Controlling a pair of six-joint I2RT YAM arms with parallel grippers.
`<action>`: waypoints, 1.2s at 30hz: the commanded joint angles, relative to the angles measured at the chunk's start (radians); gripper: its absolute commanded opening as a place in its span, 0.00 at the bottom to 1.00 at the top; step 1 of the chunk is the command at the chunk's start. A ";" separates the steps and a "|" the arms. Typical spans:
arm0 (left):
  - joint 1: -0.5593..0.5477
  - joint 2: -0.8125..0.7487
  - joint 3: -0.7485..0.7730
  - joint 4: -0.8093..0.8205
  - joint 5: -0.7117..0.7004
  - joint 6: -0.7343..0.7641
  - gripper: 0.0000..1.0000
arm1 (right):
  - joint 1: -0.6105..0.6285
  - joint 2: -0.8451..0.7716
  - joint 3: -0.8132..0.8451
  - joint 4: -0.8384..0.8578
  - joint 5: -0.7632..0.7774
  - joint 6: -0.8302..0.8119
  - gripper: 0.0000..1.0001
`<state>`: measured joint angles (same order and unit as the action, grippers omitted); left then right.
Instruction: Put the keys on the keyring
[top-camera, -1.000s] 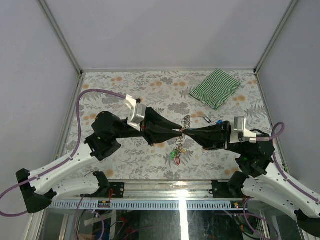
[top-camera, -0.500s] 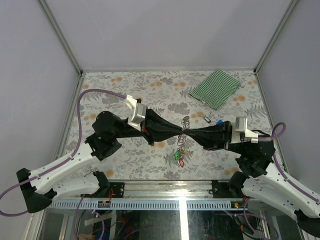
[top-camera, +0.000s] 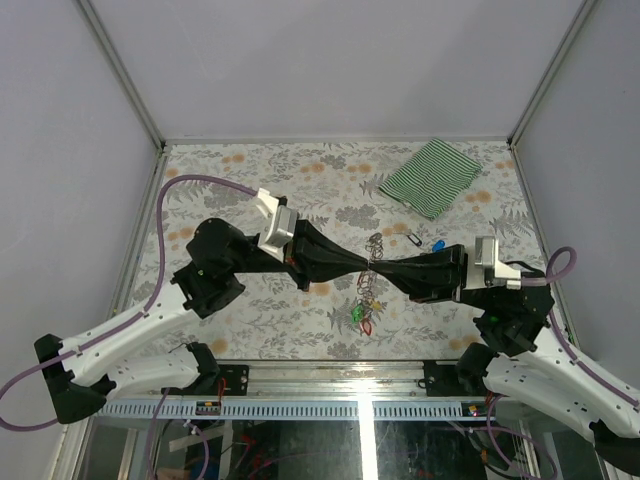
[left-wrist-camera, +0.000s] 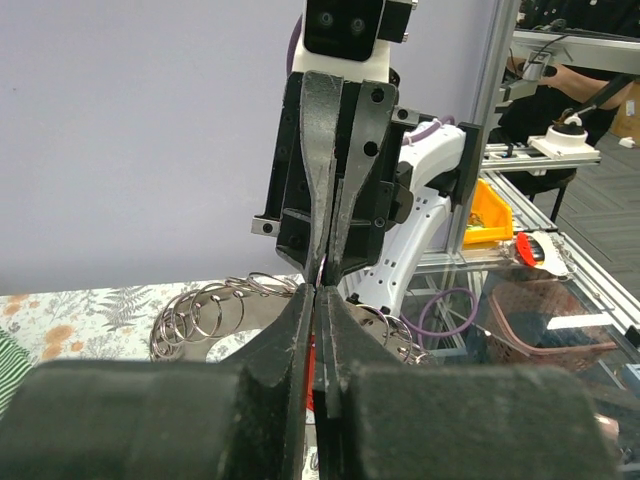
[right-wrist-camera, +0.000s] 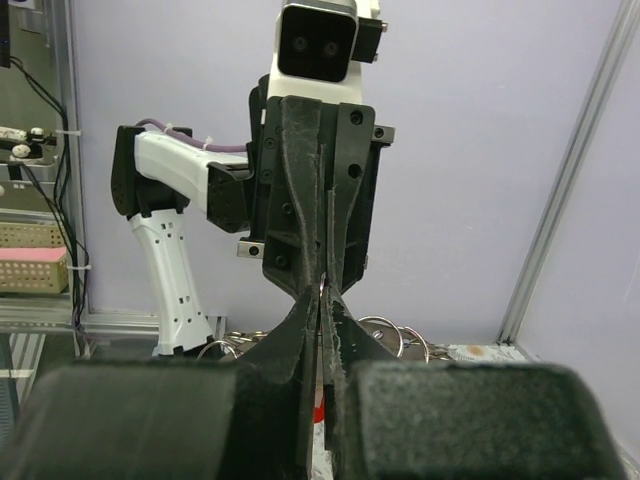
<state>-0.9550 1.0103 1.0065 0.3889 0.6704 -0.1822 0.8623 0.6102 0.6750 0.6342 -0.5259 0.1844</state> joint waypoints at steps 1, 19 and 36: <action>-0.003 0.025 0.052 -0.060 0.054 0.028 0.00 | 0.001 -0.007 0.032 0.070 -0.037 -0.008 0.03; -0.002 0.029 0.111 -0.191 0.082 0.081 0.00 | 0.001 0.000 0.070 0.002 -0.137 0.016 0.09; -0.004 0.034 0.165 -0.386 0.078 0.153 0.00 | 0.000 -0.037 0.154 -0.231 -0.152 -0.064 0.24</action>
<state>-0.9550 1.0355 1.1297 0.0746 0.7708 -0.0753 0.8619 0.5949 0.7418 0.4248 -0.6571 0.1555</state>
